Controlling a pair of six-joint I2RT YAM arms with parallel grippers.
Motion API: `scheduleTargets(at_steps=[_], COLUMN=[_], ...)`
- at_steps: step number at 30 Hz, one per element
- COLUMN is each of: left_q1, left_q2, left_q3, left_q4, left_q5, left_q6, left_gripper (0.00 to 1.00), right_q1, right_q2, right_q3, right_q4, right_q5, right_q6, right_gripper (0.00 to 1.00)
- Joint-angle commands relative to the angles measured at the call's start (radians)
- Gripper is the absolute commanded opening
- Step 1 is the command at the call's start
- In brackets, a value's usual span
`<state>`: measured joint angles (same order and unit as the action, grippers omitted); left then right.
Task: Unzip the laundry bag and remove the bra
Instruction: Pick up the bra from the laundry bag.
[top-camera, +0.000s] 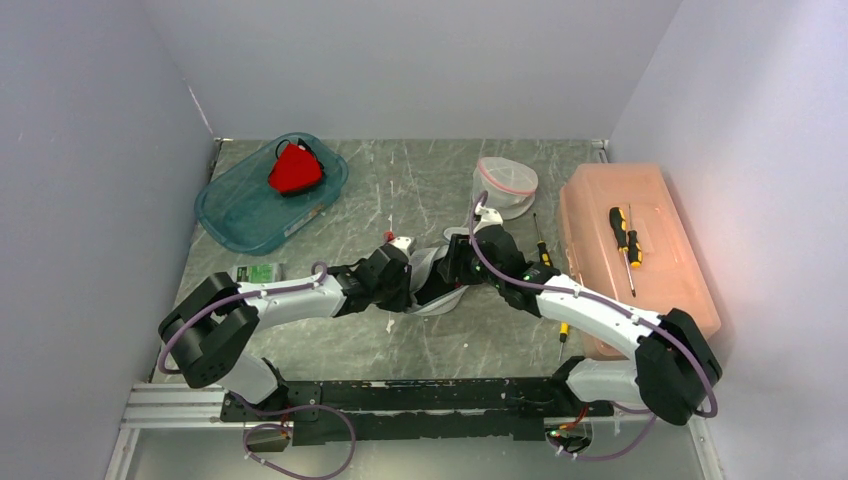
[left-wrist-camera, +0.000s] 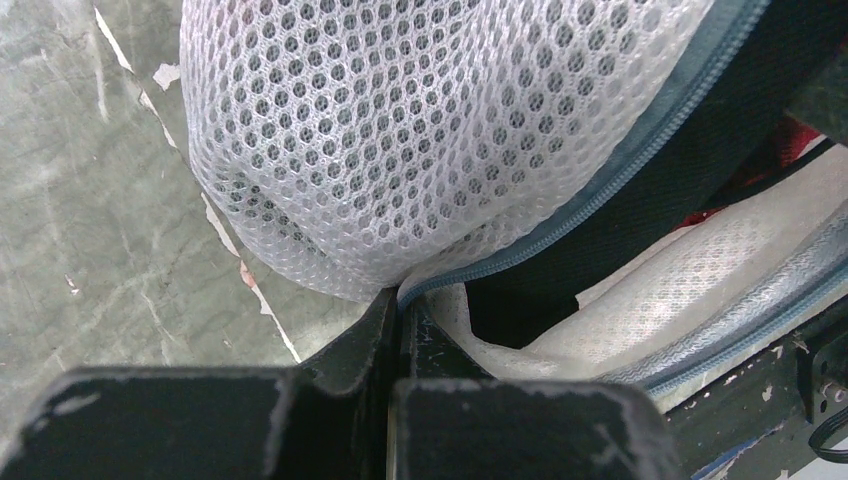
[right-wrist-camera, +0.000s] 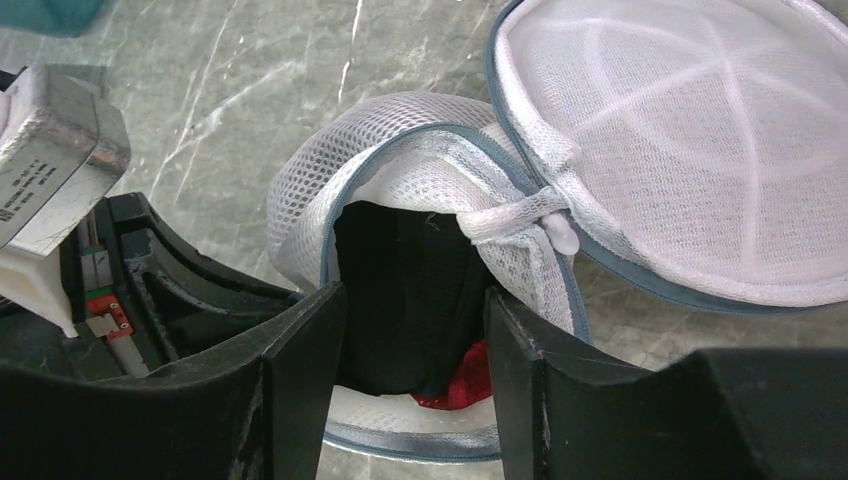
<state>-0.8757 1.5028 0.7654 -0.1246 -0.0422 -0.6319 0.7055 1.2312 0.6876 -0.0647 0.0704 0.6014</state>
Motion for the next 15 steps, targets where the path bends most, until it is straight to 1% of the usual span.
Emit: scheduleTargets(at_steps=[1, 5, 10, 12, 15], left_q1=[-0.006, -0.007, -0.005, -0.006, -0.006], left_q2=[-0.012, -0.006, -0.006, -0.010, -0.023], left_q3=[0.032, 0.034, 0.024, 0.022, 0.024], left_q4=[0.004, 0.007, 0.010, 0.004, -0.011], left_q5=[-0.008, -0.005, -0.007, -0.011, -0.021], left_q6=[0.003, 0.003, -0.004, -0.006, -0.012], left_gripper=[0.03, 0.03, 0.03, 0.03, 0.03], right_q1=[-0.003, -0.008, -0.010, -0.009, -0.010], right_q2=[0.000, 0.056, 0.118, 0.100, 0.048], right_q3=[0.033, 0.042, 0.039, 0.010, -0.043], right_q4=[0.000, 0.021, 0.106, 0.174, 0.268], right_q5=[0.052, 0.061, 0.071, 0.062, 0.019], right_q6=[-0.020, -0.023, -0.026, -0.031, -0.062], right_gripper=[0.57, 0.55, 0.43, 0.36, 0.17])
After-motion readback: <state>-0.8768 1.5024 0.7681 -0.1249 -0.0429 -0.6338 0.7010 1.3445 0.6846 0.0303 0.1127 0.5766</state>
